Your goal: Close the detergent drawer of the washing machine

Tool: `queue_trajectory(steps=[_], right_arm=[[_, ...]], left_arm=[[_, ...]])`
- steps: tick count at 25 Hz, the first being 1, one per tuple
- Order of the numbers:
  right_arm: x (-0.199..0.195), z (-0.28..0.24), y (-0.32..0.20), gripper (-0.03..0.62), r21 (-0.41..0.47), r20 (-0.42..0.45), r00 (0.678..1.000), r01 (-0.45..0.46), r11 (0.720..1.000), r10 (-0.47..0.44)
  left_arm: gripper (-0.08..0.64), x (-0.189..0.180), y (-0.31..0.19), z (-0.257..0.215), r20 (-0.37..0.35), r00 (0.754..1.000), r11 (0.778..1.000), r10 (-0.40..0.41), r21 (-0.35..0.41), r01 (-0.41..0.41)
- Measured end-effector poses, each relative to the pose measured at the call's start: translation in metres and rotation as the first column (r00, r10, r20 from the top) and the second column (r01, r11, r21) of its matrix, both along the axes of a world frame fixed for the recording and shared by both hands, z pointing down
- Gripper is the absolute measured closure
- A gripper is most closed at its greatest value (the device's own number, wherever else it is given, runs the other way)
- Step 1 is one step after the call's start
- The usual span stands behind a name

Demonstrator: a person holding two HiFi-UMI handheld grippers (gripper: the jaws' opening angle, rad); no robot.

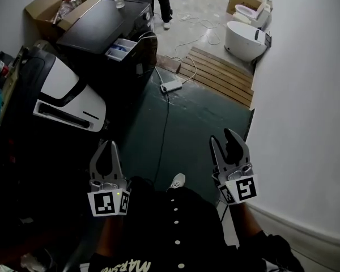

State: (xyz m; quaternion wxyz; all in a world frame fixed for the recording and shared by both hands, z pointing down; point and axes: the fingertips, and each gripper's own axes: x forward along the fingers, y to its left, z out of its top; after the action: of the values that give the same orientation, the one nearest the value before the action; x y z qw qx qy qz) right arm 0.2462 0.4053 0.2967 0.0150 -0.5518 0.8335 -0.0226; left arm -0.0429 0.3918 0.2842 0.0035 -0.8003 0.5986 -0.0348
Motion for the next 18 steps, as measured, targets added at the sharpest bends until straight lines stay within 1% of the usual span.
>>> queue_trajectory(steps=[3,7,11,14,18], right_arm=[[0.006,0.005,-0.010,0.413,-0.017,-0.007,1.000,0.002,1.000,-0.002],[0.008,0.007,-0.026,0.413,-0.022,-0.004,1.000,0.008,1.000,-0.008],[0.004,0.002,-0.049,0.414,-0.008,0.011,1.000,-0.004,1.000,0.005],[-0.002,-0.004,-0.068,0.419,-0.006,0.008,1.000,-0.006,1.000,0.006],[-0.011,-0.014,-0.098,0.423,0.025,0.009,1.000,-0.013,1.000,0.013]], left_arm=[[0.549,0.006,-0.003,0.003,0.005,1.000,1.000,-0.009,-0.012,0.009],[0.549,0.013,-0.018,0.004,0.011,1.000,1.000,-0.005,-0.008,0.005],[0.549,0.012,-0.043,0.006,0.001,1.000,1.000,0.009,-0.011,-0.009],[0.549,0.007,-0.064,0.000,-0.002,1.000,1.000,0.019,0.008,-0.019],[0.549,-0.001,-0.096,-0.004,-0.007,1.000,0.999,0.029,0.025,-0.029]])
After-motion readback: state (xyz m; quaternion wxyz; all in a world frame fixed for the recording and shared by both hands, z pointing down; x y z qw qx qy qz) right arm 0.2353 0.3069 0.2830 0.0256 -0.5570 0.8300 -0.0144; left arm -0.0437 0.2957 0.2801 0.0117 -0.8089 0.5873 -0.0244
